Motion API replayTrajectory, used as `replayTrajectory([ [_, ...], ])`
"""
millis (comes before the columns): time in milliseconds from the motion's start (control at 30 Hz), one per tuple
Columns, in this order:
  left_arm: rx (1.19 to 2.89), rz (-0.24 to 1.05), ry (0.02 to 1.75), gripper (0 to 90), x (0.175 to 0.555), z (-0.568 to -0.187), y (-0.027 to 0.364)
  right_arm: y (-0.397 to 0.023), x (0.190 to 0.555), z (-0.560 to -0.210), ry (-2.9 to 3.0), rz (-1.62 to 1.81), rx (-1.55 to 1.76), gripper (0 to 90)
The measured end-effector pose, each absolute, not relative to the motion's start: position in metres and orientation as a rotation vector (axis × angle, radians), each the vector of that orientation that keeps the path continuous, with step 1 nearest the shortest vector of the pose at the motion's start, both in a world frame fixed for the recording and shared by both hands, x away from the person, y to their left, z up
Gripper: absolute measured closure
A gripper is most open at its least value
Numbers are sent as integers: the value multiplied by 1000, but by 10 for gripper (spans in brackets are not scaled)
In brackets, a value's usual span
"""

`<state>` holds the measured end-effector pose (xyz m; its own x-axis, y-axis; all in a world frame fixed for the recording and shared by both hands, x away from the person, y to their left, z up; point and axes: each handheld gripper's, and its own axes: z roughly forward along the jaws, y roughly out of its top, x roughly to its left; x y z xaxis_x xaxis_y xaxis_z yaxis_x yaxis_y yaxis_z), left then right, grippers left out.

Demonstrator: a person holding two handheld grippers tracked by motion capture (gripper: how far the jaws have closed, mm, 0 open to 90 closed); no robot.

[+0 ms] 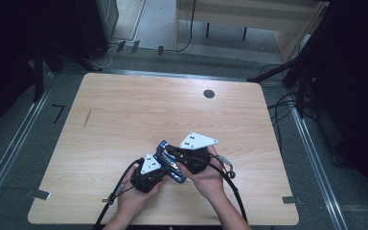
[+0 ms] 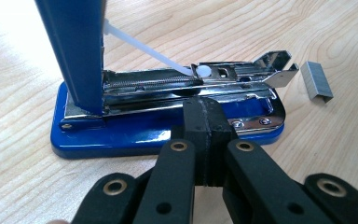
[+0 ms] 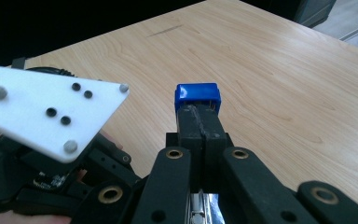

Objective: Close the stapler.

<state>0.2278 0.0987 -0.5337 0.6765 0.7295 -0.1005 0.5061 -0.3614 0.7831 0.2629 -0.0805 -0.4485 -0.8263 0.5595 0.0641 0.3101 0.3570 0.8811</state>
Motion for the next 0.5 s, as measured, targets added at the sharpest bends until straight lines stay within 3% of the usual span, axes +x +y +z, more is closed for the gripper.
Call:
replayTrajectory([
  [500, 2045, 351, 946, 900, 227, -534, 98, -67, 274, -446, 2376, 1462, 712, 900],
])
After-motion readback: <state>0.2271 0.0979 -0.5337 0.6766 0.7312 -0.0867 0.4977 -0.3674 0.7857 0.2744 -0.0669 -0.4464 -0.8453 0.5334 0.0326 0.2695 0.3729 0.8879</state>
